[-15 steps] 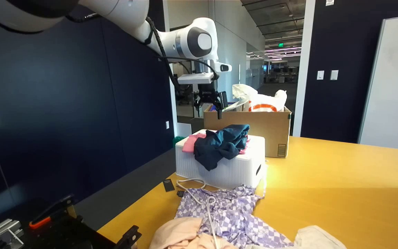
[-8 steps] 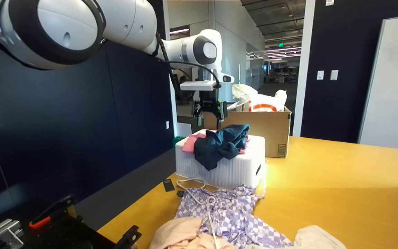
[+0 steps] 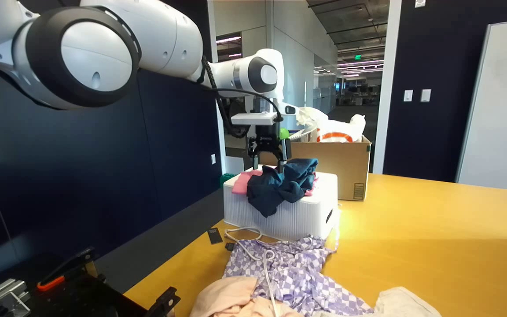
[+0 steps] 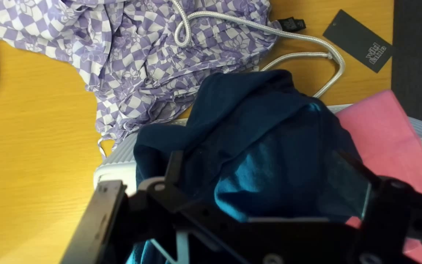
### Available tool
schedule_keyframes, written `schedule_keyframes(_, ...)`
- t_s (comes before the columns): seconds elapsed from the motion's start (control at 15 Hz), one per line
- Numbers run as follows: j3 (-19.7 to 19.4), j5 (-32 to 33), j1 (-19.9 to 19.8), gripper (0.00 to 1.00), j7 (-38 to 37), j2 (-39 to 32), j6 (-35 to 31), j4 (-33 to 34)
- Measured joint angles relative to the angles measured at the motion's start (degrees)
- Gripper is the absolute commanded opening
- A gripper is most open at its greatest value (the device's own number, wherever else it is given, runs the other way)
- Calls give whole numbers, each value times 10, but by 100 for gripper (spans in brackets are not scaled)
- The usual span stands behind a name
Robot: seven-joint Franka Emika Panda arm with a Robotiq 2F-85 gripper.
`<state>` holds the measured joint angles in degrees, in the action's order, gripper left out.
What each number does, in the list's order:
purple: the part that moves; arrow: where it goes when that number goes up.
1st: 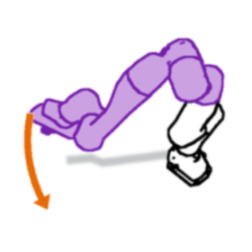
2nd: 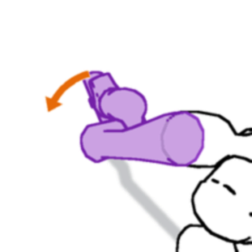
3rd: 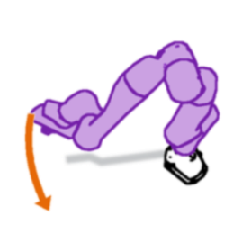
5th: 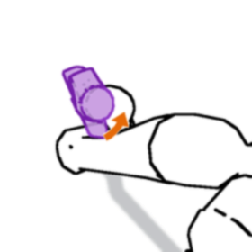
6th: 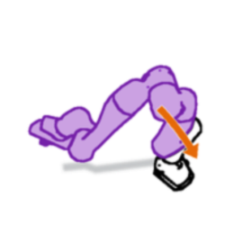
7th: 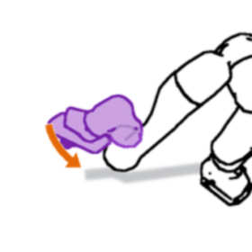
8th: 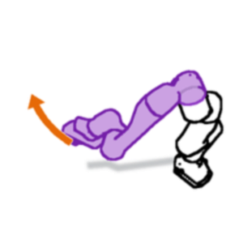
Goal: Remove the clothes from the top of the basket
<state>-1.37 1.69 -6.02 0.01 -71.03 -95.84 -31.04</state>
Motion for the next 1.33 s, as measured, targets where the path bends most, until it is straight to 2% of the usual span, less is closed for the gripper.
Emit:
schedule_keyframes(0.4,-11,36,8,100,1,-11,-2,9)
schedule_keyframes(0.87,-12,40,11,100,2,-15,-19,11)
schedule_keyframes(1.27,-13,53,42,100,-4,-35,-55,11)
schedule_keyframes(1.33,-13,57,47,86,-7,-38,-55,12)
